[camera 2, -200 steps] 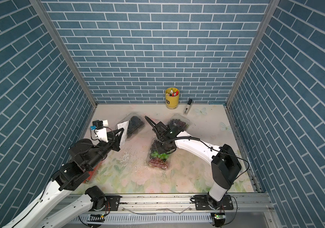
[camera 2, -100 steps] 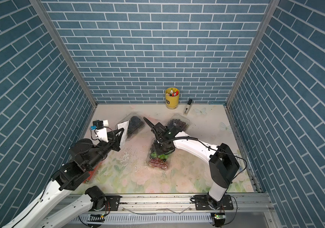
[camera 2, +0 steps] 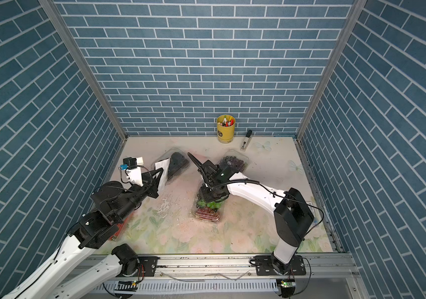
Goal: Label fruit boxes
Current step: Stick the label on the fruit box.
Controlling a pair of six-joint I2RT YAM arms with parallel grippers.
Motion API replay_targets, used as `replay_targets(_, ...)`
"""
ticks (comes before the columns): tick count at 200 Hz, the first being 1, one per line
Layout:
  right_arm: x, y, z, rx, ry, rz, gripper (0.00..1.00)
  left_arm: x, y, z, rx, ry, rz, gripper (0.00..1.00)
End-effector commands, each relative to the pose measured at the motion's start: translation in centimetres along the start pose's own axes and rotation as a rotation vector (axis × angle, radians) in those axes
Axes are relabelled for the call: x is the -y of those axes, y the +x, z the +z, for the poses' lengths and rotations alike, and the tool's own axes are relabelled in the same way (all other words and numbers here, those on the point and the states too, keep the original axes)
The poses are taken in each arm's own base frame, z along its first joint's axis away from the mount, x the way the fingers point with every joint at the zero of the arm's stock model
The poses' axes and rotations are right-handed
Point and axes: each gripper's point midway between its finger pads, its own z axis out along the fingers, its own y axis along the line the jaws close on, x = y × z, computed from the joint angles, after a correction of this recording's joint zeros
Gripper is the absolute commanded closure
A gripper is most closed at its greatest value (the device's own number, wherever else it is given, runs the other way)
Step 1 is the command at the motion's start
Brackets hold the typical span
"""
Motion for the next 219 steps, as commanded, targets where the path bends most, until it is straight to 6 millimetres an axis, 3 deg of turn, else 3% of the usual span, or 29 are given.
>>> replay_targets(1, 0.3, 0.8, 0.8, -0.026, 0.007, 0.011, 0.82, 0.0, 0.0, 0.0, -0.001, 0.001, 0.003, 1.00)
replay_targets(95, 0.8, 1.9, 1.4, -0.042, 0.016, 0.039, 0.80, 0.0, 0.0, 0.0, -0.003, 0.002, 0.003, 1.00)
replay_targets(171, -2.1, 1.9, 1.8, -0.046, -0.119, 0.044, 0.80, 0.0, 0.0, 0.0, 0.000, 0.002, 0.003, 1.00)
replay_targets(219, -1.7, 1.2, 0.3, 0.008, -0.083, 0.030, 0.80, 0.0, -0.1, -0.1, 0.001, 0.003, 0.001, 1.00)
